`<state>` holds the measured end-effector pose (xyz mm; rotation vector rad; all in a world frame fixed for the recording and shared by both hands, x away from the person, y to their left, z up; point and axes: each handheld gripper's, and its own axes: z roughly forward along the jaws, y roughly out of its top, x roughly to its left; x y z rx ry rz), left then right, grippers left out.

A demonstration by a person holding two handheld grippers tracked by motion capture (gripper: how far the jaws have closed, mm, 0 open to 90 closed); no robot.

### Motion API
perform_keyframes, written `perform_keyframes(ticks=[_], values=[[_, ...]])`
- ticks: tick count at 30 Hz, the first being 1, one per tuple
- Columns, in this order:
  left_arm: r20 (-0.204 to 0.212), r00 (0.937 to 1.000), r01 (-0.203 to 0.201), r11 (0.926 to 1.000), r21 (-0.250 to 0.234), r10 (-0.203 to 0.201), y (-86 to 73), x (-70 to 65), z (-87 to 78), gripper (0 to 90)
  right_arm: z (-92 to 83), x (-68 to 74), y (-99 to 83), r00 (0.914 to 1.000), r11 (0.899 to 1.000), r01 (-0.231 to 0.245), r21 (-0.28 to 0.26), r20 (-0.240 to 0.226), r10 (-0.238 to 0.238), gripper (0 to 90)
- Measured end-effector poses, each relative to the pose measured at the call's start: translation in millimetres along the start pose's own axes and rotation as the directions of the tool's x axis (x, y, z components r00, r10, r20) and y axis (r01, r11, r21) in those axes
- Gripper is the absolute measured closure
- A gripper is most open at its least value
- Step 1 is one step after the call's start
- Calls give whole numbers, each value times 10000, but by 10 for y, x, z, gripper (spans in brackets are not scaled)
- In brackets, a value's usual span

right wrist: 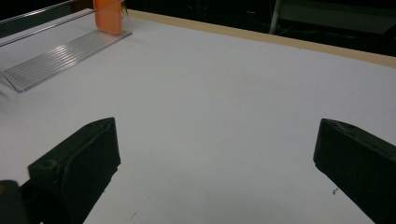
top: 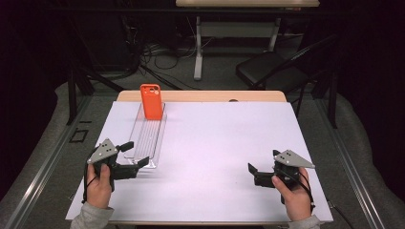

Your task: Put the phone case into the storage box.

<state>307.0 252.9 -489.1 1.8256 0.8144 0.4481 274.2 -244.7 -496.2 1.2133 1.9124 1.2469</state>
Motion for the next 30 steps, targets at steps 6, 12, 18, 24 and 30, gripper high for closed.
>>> perform_keyframes(ticks=[6,12,18,24,30], values=[[47,10000,58,9998,-165,-57,-71,9,11,158,12,-16,-47,9996,10000,26,-52,289,-25,0],[69,9999,154,9996,-239,-152,-114,14,14,158,27,-8,-90,9996,10000,7,-15,295,-7,0],[117,9998,138,9994,-332,-135,-135,14,30,158,57,13,-132,9997,9998,175,-16,164,-175,0],[125,9998,140,9995,-290,-137,-147,7,45,158,67,5,-157,10000,10000,68,21,7,-68,0],[114,9999,114,9996,-243,-111,-157,16,51,158,83,8,-168,10000,10000,46,42,-53,-46,0]])
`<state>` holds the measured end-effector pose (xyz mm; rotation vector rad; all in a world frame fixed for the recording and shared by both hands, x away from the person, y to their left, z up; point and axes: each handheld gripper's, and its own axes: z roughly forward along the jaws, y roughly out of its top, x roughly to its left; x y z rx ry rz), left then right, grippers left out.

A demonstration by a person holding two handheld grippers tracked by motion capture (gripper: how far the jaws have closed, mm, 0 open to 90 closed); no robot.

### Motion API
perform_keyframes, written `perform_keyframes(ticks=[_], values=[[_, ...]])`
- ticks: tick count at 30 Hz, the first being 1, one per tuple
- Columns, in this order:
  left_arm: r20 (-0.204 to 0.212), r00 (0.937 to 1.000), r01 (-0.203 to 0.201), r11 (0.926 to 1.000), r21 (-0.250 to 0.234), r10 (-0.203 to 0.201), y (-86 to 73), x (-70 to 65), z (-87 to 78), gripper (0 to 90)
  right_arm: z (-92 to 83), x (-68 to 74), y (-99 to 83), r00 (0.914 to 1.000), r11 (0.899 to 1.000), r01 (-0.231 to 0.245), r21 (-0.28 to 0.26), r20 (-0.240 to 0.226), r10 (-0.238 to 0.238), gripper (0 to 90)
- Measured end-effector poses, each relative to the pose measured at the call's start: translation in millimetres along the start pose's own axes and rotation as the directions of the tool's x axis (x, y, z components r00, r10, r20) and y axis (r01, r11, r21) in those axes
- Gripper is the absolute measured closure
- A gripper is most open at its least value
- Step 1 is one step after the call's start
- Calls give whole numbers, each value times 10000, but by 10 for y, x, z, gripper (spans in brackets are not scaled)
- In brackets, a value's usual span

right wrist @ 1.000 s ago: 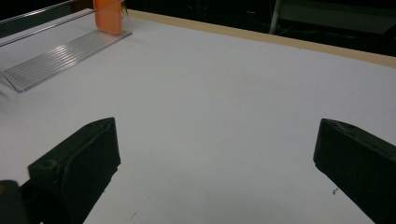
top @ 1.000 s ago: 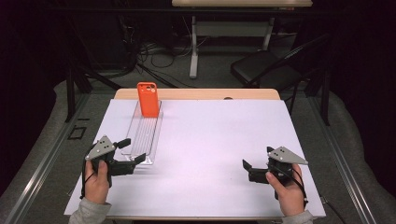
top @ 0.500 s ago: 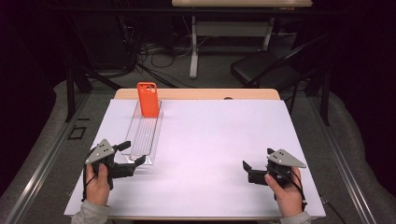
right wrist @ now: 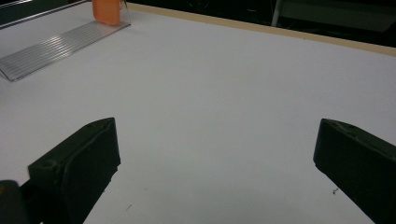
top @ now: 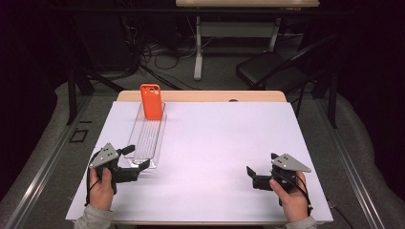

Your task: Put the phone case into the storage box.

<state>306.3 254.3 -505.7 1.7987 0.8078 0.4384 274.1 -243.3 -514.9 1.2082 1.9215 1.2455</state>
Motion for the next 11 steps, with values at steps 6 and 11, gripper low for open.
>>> perform_keyframes(ticks=[6,11], values=[[10,9999,137,9999,-1,-137,-1,17,-8,158,8,-4,-3,10000,10000,58,41,-7,-58,0],[-31,9998,183,9998,-13,-183,-4,31,-10,158,27,-19,-13,10000,10000,30,-10,-29,-30,0]])
